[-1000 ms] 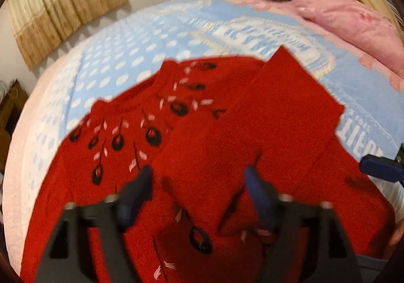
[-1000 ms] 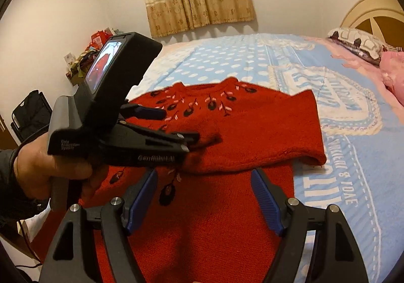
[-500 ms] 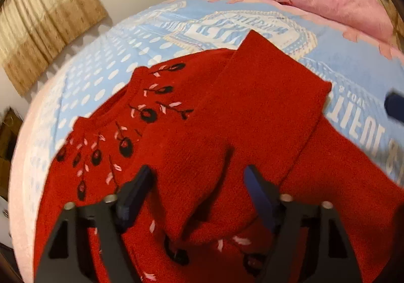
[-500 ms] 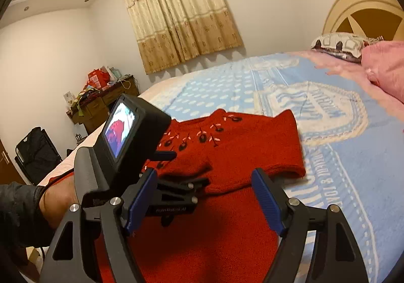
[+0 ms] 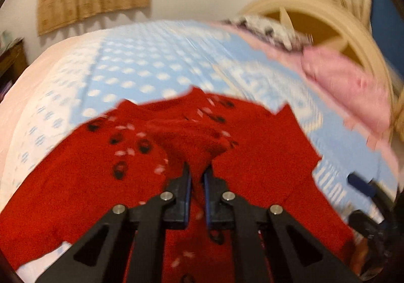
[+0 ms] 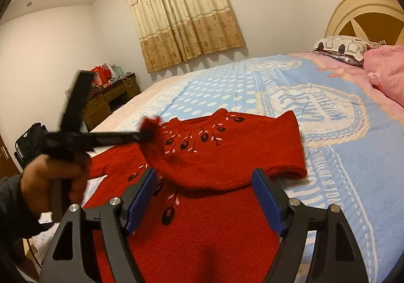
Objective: Fold small clothes
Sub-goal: 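Grasp the other sleeve cuff with the left tool and fold it across the chest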
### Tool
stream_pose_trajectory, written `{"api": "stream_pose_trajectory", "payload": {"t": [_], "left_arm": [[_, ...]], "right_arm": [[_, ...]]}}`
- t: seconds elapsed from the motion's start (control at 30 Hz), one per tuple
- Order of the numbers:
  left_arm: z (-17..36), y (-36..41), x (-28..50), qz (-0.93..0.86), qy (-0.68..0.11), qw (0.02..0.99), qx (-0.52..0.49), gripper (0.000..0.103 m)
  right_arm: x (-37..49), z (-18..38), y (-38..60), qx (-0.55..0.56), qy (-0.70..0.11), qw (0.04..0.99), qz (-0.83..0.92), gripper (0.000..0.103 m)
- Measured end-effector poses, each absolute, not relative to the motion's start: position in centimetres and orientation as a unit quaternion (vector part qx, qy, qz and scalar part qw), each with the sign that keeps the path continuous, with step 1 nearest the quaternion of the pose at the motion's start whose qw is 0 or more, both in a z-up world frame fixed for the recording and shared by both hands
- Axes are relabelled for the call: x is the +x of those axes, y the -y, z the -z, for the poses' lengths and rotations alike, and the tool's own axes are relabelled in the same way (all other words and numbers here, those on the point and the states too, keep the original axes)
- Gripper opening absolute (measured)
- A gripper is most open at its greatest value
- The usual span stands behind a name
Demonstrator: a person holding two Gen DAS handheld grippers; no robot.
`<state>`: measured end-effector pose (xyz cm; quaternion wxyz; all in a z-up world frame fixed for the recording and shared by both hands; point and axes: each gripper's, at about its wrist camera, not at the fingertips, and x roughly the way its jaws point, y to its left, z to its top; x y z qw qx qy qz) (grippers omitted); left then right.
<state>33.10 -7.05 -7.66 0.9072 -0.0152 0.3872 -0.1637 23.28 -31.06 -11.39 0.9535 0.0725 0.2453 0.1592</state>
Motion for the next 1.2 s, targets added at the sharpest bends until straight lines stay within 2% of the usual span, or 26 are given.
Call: {"api": "stream_pose_trajectory", "payload": {"t": [0.23,0.5,0.97,1.13,1.2], "left_arm": [[6.2,0.5,31.9,0.147,-0.334,0.927,-0.087,0.008],[8.7,-4.3,31.6,0.107,-0.339,0.926,-0.126,0.008],[11.5,-7.8,31.1,0.057,-0.335,0.932,-0.125,0.008],[13.6,-8.2,31.7,0.038,-0.378,0.918,-0.114,0.018],[14.0,-8.4,31.5,0.027,-0.385,0.916,-0.106,0.038]], "right_arm": [[23.2,11.4,31.1,0.070,-0.246,0.954,-0.158,0.078],[23.1,11.4,31.0,0.066,-0.248,0.954,-0.158,0.078],[23.6,11.7,30.8,0.065,-0.265,0.950,-0.155,0.078],[23.8,11.9,30.8,0.067,-0.273,0.947,-0.154,0.079],[23.9,12.0,30.8,0.067,-0.273,0.947,-0.153,0.079]]}}
